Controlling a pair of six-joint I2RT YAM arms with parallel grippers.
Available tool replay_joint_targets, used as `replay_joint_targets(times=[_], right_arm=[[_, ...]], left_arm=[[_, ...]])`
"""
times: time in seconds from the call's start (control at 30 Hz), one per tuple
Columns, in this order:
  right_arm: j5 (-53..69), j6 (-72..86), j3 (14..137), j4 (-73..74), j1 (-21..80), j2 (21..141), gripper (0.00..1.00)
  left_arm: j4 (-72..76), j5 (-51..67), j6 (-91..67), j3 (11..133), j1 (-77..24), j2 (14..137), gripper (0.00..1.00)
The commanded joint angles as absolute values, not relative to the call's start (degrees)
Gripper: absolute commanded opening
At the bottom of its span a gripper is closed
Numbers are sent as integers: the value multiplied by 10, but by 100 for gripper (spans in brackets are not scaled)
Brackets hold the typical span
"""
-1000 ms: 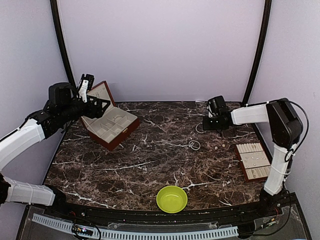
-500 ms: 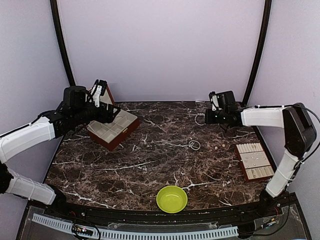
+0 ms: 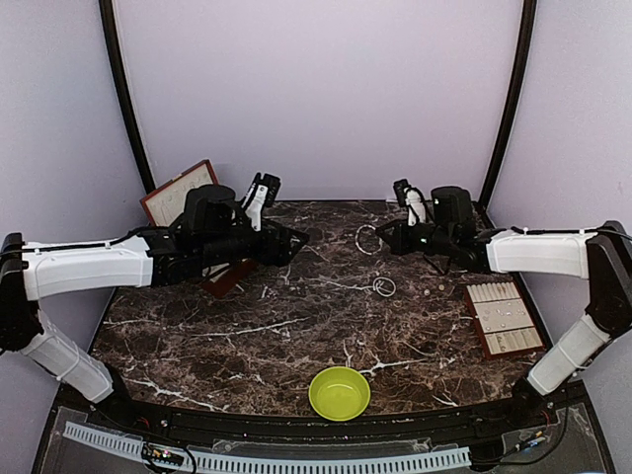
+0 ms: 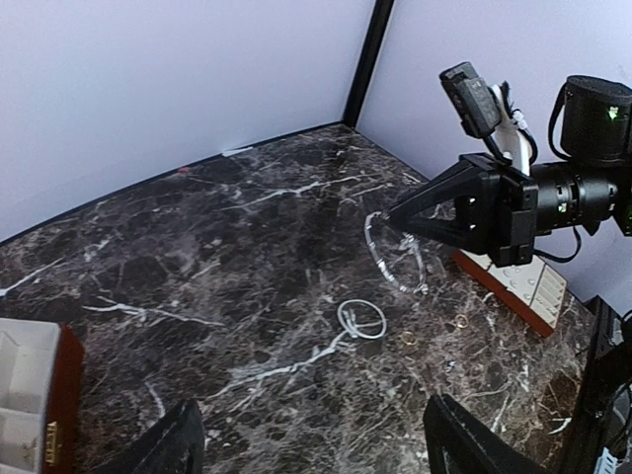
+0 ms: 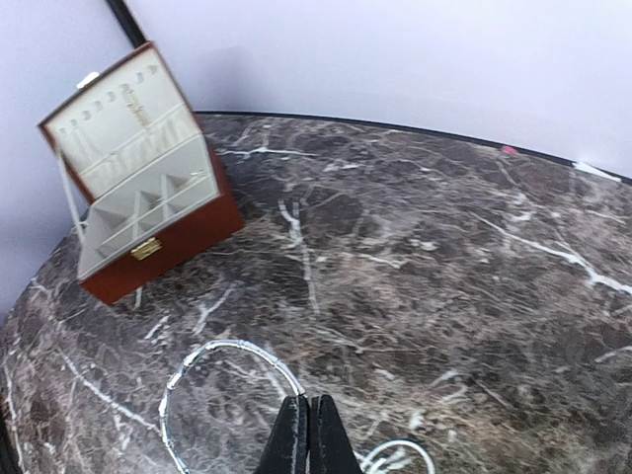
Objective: Organize the mixed jewelry
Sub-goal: Pass from the right arm to the left
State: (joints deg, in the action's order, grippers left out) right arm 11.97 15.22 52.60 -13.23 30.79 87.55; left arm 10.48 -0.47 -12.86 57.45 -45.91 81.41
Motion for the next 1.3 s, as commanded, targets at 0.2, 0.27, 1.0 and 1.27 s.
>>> replay_joint_targets(times=[0.2,0.27,1.0,1.27], right_arm=[[243,177,532,-254,365,896,0],[246,171,529,-262,373,890,0],[261,150,514,-282,397,858,0],[259,144,525,-279,401,869,0]], left_arm=[[196,104,-188,577,-475,845,80],[194,134,-193,584,-475,852,78],[218,142,-290,593,-476,887,62],[246,156,-323,592,-476,906,42]])
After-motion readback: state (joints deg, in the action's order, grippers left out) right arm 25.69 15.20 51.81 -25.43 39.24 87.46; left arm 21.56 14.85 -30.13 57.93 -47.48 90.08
